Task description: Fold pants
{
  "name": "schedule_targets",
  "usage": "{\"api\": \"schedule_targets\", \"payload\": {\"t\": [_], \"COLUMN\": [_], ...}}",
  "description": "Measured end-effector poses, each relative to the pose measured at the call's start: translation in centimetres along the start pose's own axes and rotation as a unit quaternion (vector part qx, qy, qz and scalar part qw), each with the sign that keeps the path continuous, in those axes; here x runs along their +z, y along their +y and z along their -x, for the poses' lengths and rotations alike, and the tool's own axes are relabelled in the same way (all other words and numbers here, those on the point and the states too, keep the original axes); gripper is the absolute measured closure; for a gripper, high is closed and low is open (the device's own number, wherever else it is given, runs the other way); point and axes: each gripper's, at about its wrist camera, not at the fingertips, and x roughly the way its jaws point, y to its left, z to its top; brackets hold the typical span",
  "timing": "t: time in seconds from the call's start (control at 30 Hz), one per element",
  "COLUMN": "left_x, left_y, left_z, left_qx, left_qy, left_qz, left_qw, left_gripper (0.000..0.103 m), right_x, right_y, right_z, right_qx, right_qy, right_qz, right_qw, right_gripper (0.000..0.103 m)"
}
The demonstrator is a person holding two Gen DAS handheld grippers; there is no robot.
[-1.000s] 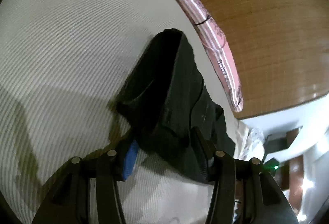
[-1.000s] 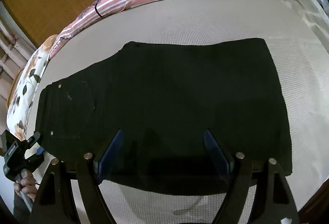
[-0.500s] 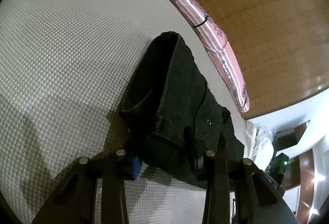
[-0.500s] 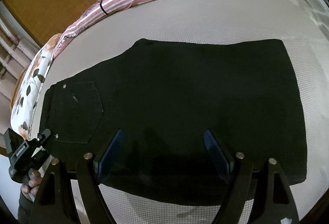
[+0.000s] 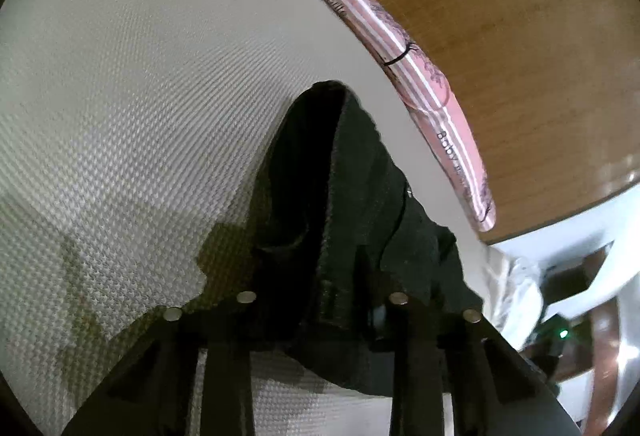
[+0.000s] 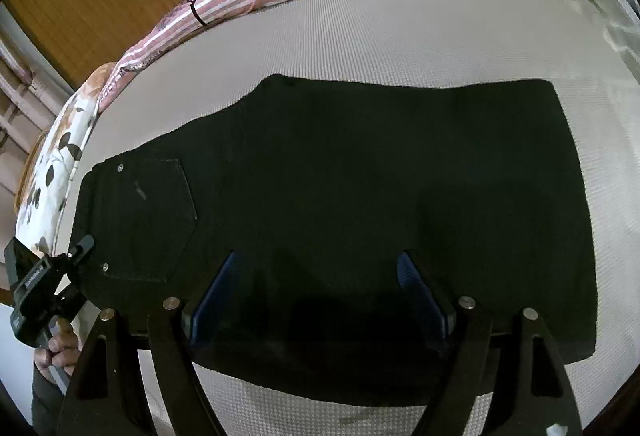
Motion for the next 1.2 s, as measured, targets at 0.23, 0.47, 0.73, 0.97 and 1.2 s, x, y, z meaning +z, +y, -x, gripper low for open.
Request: {"api": "schedule_targets", "payload": {"t": [0.23, 0.47, 0.73, 0.97, 1.2], "left_x": [0.2, -0.4, -5.1, -11.8, -18.6], "left_y": [-6.6, -16.4, -26.5, -31.5, -31.3], "left_z": [1.4, 1.3, -4.5, -11.6, -18.0], "left_qx": [0.024, -0.03, -0.078, -0.093, -0.021], "left_qy": [-0.025, -0.025, 0.037, 0.121, 0.172], "left_qz": [-0.092, -0.185, -0.279, -0.34, -0.417], "left_qw": [0.9952, 0.9819, 0.9565, 0.9282, 0.8925], "left_gripper": [0.079, 0.079, 0.08, 0.08, 0.078], "right_x": [0.4, 0.8, 0.5, -0.5, -0.8], "right_y": [-0.6, -3.4, -10.4, -17.9, -21.5], "right_z": [0.8, 3.4, 7.7, 9.9, 10.6], "right_qx": [-0.004, 0.021, 0.041, 0.044, 0.09], "right_qy": [-0.01, -0.036, -0.063, -0.077, -0.094], "right_qz": [0.001, -0.031, -0.095, -0.171, -0.204], "right_qw": [1.0, 0.999, 0.993, 0.981, 0.97], "right_gripper": [0.025, 0.024, 0.025, 0.025, 0.025]}}
